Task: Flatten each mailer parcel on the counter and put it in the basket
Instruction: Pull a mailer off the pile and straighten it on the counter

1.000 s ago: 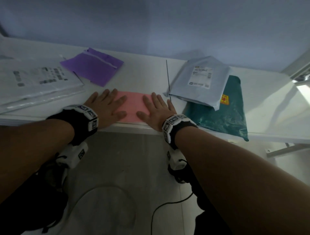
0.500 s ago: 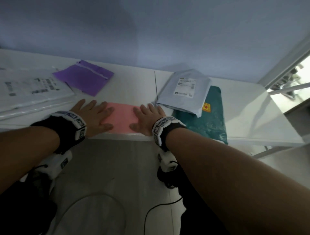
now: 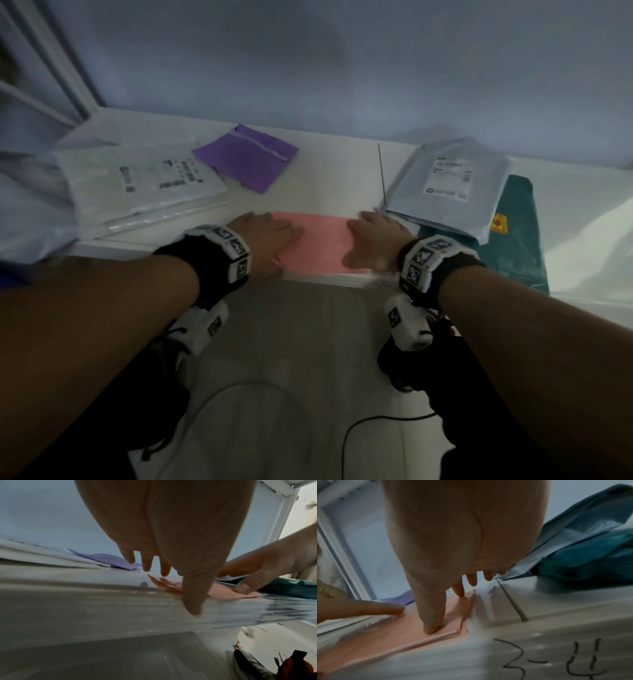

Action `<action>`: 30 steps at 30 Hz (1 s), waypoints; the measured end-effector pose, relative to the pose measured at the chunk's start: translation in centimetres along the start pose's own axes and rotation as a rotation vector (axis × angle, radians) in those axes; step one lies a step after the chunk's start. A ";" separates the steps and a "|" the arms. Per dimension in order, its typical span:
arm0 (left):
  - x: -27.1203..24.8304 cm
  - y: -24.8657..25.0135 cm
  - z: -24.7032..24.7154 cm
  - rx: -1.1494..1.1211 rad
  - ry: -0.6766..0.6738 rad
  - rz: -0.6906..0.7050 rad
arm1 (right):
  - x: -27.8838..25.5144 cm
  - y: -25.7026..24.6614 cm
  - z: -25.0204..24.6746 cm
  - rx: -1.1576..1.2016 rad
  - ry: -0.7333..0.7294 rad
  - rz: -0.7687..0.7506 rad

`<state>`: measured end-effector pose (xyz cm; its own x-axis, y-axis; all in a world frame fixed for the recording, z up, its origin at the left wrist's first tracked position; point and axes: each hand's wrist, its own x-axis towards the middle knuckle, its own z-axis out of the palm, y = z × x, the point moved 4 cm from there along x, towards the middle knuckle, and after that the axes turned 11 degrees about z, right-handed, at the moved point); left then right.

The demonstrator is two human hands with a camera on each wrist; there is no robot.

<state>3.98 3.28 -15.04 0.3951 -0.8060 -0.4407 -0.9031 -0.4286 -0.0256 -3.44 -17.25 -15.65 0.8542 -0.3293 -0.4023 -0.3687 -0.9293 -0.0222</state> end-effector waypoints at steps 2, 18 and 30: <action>0.1 0.6 -0.5 -0.045 0.085 0.045 | -0.4 -0.9 -0.9 0.026 -0.021 0.018; -3.6 -3.7 -9.0 -0.646 0.666 -0.286 | -3.8 -1.3 -9.8 0.532 0.197 -0.120; -1.2 -4.2 -3.8 -0.674 0.576 -0.418 | -1.2 -0.9 -5.5 0.543 0.040 0.031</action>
<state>7.96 4.54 -10.96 0.8448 -0.5351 -0.0023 -0.4573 -0.7240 0.5164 -2.13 -16.96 -10.12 0.8491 -0.3715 -0.3755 -0.5216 -0.7021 -0.4848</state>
